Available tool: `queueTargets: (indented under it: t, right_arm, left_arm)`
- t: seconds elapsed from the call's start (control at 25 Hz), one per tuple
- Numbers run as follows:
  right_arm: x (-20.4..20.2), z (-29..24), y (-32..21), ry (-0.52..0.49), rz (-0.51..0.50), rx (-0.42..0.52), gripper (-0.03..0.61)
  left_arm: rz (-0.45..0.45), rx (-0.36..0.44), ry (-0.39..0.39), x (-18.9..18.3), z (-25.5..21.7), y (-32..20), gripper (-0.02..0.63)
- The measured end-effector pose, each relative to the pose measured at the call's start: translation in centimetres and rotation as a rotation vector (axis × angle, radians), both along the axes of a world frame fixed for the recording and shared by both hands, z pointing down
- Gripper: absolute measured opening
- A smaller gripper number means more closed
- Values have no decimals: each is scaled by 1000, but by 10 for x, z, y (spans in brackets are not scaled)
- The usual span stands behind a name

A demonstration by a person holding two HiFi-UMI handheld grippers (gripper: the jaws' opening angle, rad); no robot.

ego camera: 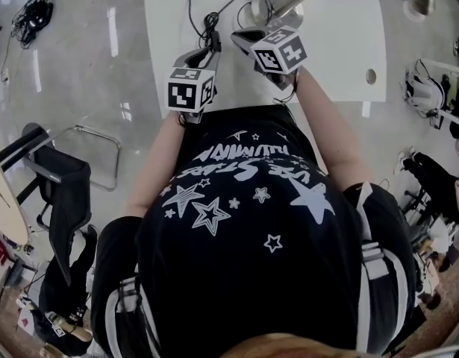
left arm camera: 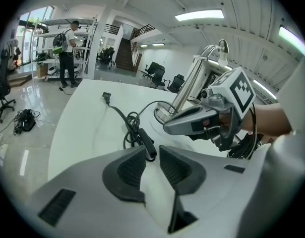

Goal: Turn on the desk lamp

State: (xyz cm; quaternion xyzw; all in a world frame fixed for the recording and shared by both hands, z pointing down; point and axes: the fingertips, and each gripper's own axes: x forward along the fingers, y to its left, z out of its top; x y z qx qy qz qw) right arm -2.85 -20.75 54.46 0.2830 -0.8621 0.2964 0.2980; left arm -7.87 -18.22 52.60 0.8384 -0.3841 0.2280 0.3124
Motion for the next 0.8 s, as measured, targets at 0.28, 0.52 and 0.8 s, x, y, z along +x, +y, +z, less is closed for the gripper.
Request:
queueTargets:
  t: [0.28, 0.52, 0.8]
  right_arm:
    - [4, -10, 16, -89, 1, 13, 5]
    - [10, -27, 42, -133, -35, 44, 5]
    - [27, -46, 88, -166, -81, 93, 5]
  left_arm:
    - [-87, 111, 22, -3, -27, 8, 80]
    - [-156, 150, 13, -1, -45, 31, 80]
    - [-217, 189, 8, 11, -53, 72, 78]
